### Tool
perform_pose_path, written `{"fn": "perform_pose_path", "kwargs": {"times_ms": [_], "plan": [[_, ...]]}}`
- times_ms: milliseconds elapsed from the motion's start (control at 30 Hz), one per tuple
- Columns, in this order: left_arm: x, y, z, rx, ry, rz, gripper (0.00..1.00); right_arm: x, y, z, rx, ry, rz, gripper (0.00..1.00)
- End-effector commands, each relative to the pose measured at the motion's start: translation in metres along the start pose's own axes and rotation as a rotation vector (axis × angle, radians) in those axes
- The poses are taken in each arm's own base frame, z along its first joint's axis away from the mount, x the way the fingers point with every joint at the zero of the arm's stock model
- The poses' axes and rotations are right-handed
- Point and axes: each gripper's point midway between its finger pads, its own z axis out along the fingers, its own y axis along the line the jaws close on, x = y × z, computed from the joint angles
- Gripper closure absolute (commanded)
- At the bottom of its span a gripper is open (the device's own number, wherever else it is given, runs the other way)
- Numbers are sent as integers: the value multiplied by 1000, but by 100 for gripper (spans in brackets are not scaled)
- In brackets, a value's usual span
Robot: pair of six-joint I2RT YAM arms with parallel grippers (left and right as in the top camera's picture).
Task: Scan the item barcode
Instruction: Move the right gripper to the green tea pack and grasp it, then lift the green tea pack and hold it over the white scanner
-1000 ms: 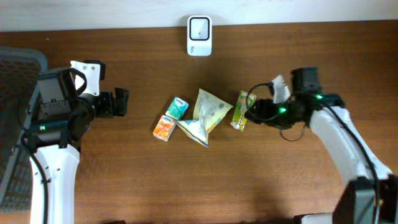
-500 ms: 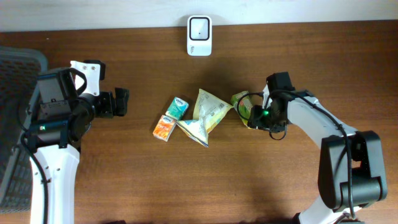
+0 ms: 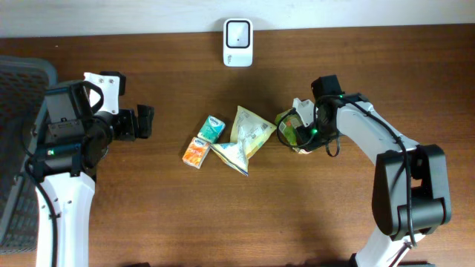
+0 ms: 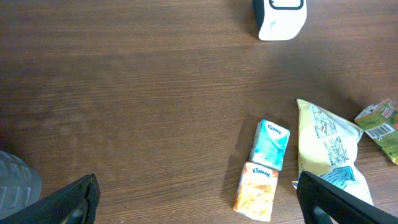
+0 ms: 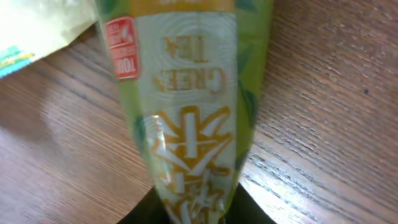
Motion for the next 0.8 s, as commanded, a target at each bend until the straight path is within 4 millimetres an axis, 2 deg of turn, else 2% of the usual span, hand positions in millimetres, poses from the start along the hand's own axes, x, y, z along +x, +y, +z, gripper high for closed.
{"fn": "perform_pose_path", "kwargs": {"times_ms": [0,100,133,167,233,267,333,367,400,467,500,533,567,633,767], "plan": [[-5,-2,-3,10,-16,18,1,9,-1,8,11,42,57,96],[-5,-2,-3,10,-16,18,1,-1,24,3,-141,-8,59,96],[-5,-2,-3,10,-16,18,1,-8,34,-8,-228,-48,71,96],[-5,-2,-3,11,-16,18,1,-19,46,-40,-389,-132,104,96],[-5,-2,-3,10,-16,18,1,-26,52,-81,-557,-235,155,96],[-5,-2,-3,11,-16,18,1,-28,50,-116,-685,-325,206,96],[-5,-2,-3,11,-16,18,1,-27,54,-152,-820,-416,216,96],[-5,-2,-3,11,-16,18,1,-27,61,-167,-880,-461,181,96],[-5,-2,-3,11,-16,18,1,-31,70,-191,-959,-527,150,96],[-5,-2,-3,11,-16,18,1,-36,83,-227,-1007,-598,88,96],[-5,-2,-3,11,-16,18,1,-36,92,-238,-1001,-611,52,96],[-5,-2,-3,11,-16,18,1,-35,98,-243,-999,-617,30,96],[-5,-2,-3,11,-16,18,1,-34,114,-254,-989,-642,-54,96],[-5,-2,-3,11,-16,18,1,-41,127,-258,-1003,-637,-81,96],[-5,-2,-3,11,-16,18,1,-73,134,-243,-916,-581,40,96]]}}
